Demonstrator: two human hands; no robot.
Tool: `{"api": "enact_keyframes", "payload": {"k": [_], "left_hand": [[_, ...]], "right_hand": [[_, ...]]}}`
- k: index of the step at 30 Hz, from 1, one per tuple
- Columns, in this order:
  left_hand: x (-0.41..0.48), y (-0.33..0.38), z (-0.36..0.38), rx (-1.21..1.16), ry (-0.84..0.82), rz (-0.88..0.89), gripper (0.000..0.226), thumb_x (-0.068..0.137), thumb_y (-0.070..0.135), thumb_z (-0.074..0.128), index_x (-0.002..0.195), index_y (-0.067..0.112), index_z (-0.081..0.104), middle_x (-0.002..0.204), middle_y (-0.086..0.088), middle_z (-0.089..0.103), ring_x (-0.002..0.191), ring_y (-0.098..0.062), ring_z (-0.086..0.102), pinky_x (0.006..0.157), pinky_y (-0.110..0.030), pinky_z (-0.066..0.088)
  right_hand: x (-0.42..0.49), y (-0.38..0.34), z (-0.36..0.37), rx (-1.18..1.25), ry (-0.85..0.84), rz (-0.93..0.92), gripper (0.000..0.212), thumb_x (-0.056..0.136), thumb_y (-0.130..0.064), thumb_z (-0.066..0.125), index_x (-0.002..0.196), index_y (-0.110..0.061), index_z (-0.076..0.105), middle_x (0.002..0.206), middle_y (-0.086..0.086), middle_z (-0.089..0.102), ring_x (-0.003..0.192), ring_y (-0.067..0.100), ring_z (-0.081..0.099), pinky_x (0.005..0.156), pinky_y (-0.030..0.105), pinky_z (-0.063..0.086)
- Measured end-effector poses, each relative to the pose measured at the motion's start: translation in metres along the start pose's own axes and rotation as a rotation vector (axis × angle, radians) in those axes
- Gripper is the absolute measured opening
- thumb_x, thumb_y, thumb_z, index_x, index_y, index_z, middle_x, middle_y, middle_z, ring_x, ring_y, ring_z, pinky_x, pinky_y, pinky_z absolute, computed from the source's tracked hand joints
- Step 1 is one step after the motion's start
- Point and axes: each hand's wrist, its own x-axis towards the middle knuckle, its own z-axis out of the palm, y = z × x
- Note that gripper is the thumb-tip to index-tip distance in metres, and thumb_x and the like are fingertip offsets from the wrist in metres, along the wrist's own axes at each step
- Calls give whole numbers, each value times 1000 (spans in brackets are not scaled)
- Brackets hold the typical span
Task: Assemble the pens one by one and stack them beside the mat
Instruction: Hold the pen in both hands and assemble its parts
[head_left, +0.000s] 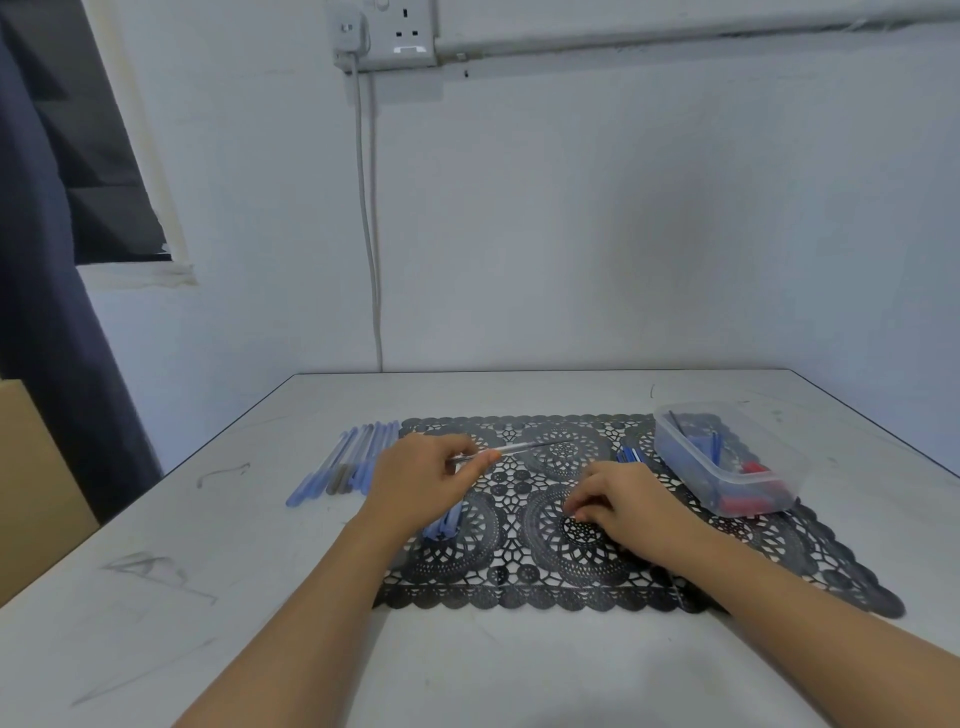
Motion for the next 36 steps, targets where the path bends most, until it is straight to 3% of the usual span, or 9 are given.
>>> {"api": "enact_keyframes", "payload": {"k": [6,12,16,20,24,31,36], "left_hand": [[0,0,0,3,0,4,37,85,59,48,84,29,70,47,9,50,45,-1,43,49,-19,35],[0,3,0,-16,-2,30,37,85,58,48,85,29,70,46,9,48,44,-2,42,49,-19,31],[-1,6,2,-17,-28,39,37,85,60,48,83,30,70,45,10,46,44,-1,43,49,-18,29],[-3,14,3,15,-65,90,37,85,59,48,79,30,69,43,11,43,43,0,41,48,-16,27],[-6,23,3,72,-82,129,38,86,60,45,84,31,69,44,10,42,43,-1,40,47,-15,23],[-5,22,2,52,-94,125,38,86,60,45,84,30,68,45,11,45,43,-1,40,48,-16,27],[-3,17,0,63,-68,103,34,87,59,46,80,33,67,40,12,38,40,-1,39,46,-12,21]], "right_hand": [[0,1,-2,80,82,62,18,90,-22,58,95,-16,74,97,-5,68,72,-1,56,68,4,37],[2,8,-8,128,285,171,30,92,-7,51,118,-17,63,108,1,67,93,9,57,82,14,37],[0,8,-10,86,428,59,39,88,6,48,121,-10,60,110,6,64,93,10,54,84,15,36],[-5,0,-6,-5,504,-171,43,79,10,49,117,-5,62,108,11,62,96,21,59,88,30,48],[-9,-9,-3,-128,475,-312,45,79,-10,38,117,-8,62,106,7,65,97,19,59,89,31,48],[-12,-12,1,-181,422,-346,47,78,-15,39,119,-11,61,103,1,66,93,15,58,89,24,40],[-9,-8,-2,-167,411,-309,41,81,-19,41,112,-10,66,95,1,68,83,17,61,80,29,50]]}}
